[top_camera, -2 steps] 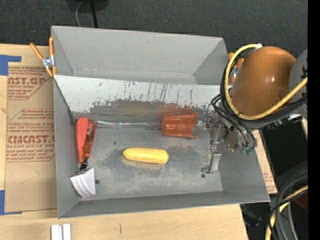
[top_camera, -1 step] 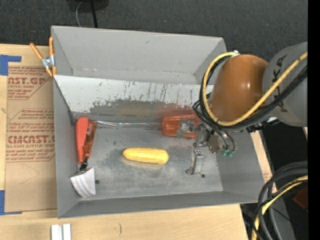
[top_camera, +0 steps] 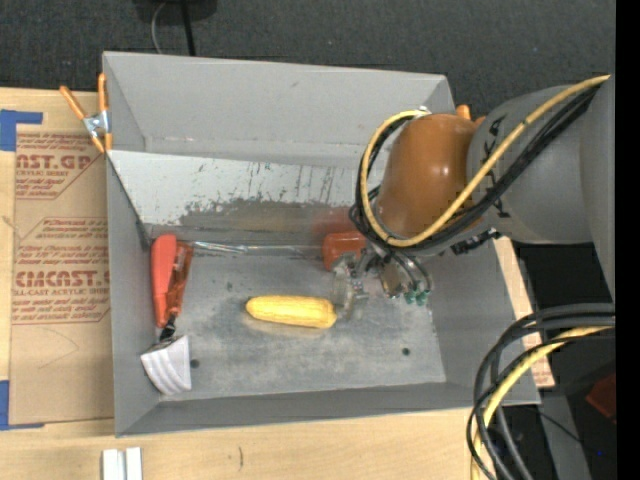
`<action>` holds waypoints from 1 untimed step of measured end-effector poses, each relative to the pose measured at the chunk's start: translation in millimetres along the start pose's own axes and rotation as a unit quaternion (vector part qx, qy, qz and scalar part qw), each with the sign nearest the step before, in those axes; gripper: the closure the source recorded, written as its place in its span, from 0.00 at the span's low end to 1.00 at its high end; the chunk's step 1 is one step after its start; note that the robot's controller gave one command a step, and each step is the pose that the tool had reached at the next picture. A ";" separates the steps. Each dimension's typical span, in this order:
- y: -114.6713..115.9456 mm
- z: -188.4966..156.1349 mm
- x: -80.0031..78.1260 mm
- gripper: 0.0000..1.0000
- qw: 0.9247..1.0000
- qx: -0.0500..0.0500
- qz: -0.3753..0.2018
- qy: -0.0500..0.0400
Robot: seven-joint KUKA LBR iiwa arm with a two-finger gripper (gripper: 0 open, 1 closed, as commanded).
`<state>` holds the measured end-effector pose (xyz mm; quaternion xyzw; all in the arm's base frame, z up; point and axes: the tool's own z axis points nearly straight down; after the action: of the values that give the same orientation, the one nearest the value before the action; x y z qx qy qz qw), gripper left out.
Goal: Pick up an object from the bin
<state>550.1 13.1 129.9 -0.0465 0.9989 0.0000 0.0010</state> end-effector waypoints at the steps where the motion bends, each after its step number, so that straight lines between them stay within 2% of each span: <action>1: 0.0 0.0 0.0 1.00 1.000 0.000 0.000 0.000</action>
Offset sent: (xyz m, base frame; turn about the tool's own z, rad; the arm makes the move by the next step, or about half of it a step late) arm 0.0070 0.0521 -0.0599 -0.0665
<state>550.1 13.1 129.9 -0.0466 0.9989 -0.0001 0.0010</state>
